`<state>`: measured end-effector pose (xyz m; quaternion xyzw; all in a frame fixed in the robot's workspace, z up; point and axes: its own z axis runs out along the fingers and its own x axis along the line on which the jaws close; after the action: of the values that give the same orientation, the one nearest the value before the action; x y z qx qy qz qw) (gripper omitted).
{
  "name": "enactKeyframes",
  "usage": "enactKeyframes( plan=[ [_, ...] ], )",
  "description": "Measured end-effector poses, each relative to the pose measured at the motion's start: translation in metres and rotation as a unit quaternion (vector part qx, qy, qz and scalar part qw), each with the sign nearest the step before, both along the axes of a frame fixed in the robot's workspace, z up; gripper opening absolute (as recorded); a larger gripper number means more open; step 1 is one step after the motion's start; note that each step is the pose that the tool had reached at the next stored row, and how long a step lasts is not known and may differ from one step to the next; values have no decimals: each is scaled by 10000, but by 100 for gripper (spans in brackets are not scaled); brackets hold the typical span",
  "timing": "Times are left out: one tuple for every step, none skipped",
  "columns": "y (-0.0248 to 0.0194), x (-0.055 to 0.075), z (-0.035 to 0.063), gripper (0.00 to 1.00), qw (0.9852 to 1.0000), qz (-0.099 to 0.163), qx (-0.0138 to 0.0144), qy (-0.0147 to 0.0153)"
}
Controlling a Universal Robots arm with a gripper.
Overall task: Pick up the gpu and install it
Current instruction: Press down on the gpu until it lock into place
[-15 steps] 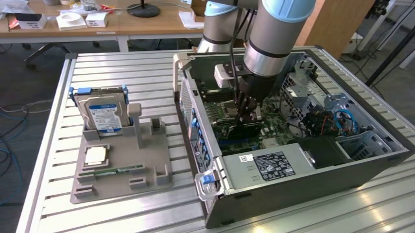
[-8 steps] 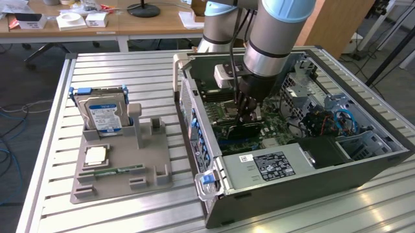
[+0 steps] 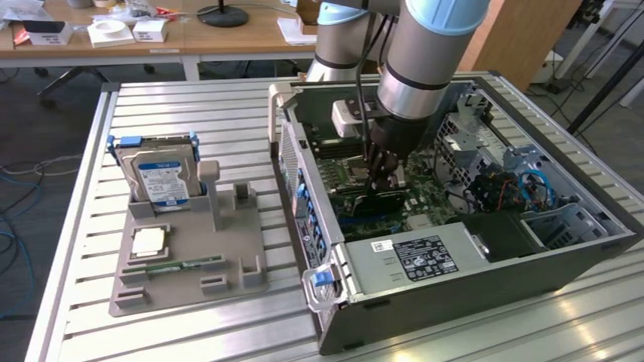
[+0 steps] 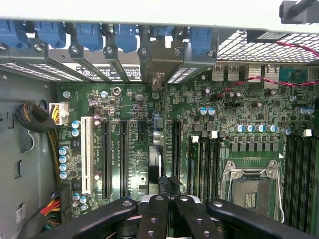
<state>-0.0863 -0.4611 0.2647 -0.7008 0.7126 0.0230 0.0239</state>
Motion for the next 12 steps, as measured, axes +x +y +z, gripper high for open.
enactKeyframes(
  plan=[
    [0,0,-1,10,10000,0,0,0],
    [1,0,-1,10,10000,0,0,0],
    [1,0,-3,10,10000,0,2,0],
    [1,0,-3,10,10000,0,2,-1],
    [1,0,-4,10,10000,0,2,-1],
    [1,-1,-7,10,10000,0,2,-1],
    [2,-1,-17,10,10000,0,10,-5],
    [2,-2,-18,10,10000,-1,8,-3],
    [2,-2,-17,10,10000,-1,7,-2],
    [2,-2,-15,10,10000,0,4,-1],
    [2,-2,-14,10,10000,-1,3,-1],
    [1,-2,-14,10,10000,0,3,-1]
  ],
)
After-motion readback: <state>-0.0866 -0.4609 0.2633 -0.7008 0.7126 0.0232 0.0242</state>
